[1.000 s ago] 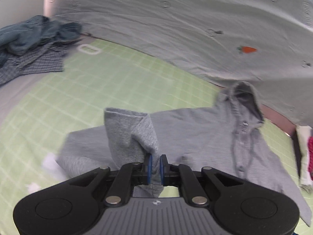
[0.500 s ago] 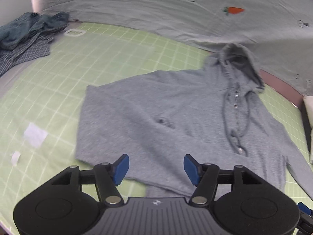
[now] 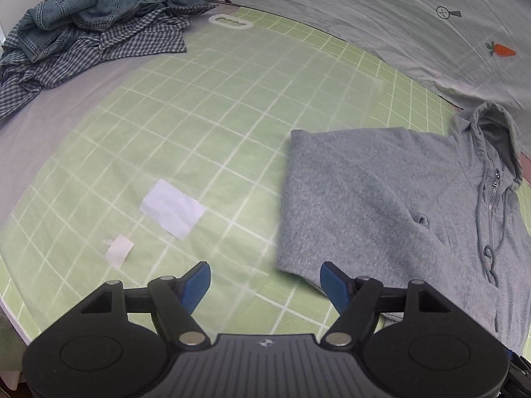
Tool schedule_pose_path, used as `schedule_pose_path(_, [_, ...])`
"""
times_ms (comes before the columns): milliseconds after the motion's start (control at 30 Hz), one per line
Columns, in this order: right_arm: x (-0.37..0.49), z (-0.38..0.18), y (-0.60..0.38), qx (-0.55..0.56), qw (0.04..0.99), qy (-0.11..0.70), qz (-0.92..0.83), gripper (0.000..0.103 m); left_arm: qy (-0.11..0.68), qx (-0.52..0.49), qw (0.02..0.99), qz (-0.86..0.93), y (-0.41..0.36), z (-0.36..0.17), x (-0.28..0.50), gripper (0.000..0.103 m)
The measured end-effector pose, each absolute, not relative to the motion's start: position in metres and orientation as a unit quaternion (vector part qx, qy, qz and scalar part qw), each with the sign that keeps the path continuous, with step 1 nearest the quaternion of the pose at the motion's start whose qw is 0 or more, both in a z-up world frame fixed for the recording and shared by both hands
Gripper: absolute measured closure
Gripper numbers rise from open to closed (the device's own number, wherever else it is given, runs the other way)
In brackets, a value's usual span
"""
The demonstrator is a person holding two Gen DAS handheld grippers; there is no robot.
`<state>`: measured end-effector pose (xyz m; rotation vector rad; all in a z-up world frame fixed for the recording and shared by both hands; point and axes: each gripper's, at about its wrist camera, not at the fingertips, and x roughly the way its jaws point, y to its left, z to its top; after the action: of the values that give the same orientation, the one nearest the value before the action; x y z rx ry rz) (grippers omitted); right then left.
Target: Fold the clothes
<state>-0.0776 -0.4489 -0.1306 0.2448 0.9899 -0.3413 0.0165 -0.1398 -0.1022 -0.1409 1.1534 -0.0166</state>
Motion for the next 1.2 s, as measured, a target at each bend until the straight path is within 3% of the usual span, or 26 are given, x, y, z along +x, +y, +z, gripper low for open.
schedule_pose_path(100, [-0.075, -0.128, -0.443, 0.08, 0.864, 0.473, -0.155, 0.064, 0.554, -0.068, 0.83, -0.007, -0.145, -0.109, 0.02, 0.029])
schedule_pose_path(167, [-0.075, -0.123, -0.444, 0.056, 0.867, 0.471, -0.151, 0.092, 0.556, -0.059, 0.829, -0.006, -0.154, -0.112, 0.022, 0.029])
schedule_pose_path(767, [-0.076, -0.063, -0.531, 0.088, 0.921, 0.351, -0.145, 0.096, 0.544, -0.005, 0.839, -0.033, -0.247, -0.122, 0.036, 0.029])
schedule_pose_path(1200, [-0.101, -0.031, -0.654, 0.139, 0.915, 0.247, -0.288, 0.099, 0.508, 0.035, 0.86, -0.024, -0.266, -0.111, 0.055, 0.029])
